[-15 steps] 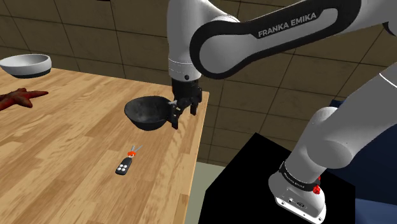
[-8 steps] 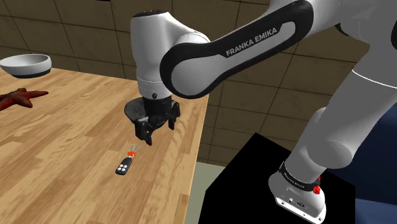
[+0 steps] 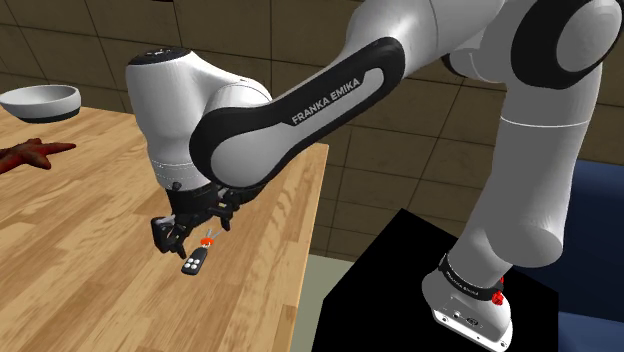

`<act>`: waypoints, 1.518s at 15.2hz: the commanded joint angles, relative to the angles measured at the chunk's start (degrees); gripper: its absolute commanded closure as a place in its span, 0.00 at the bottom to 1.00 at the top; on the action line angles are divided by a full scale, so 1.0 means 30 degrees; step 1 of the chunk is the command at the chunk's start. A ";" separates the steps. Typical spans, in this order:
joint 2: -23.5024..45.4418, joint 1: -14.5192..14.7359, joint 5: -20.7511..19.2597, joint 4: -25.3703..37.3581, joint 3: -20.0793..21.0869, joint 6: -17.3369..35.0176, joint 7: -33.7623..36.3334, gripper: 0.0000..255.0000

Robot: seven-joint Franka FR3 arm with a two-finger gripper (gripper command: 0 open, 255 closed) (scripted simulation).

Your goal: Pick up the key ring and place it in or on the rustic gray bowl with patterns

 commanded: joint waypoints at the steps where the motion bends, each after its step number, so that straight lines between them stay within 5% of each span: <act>1: 0.1694 0.0895 -0.1005 0.1689 -0.0251 -0.0232 0.1033 0.00; 17: 0.2633 0.1178 -0.1707 0.0957 -0.0677 0.1289 0.1473 0.00; 18: 0.2633 0.1178 -0.1707 0.0957 -0.0677 0.1289 0.1473 1.00; 23: 0.2633 0.1178 -0.1707 0.0957 -0.0677 0.1289 0.1473 1.00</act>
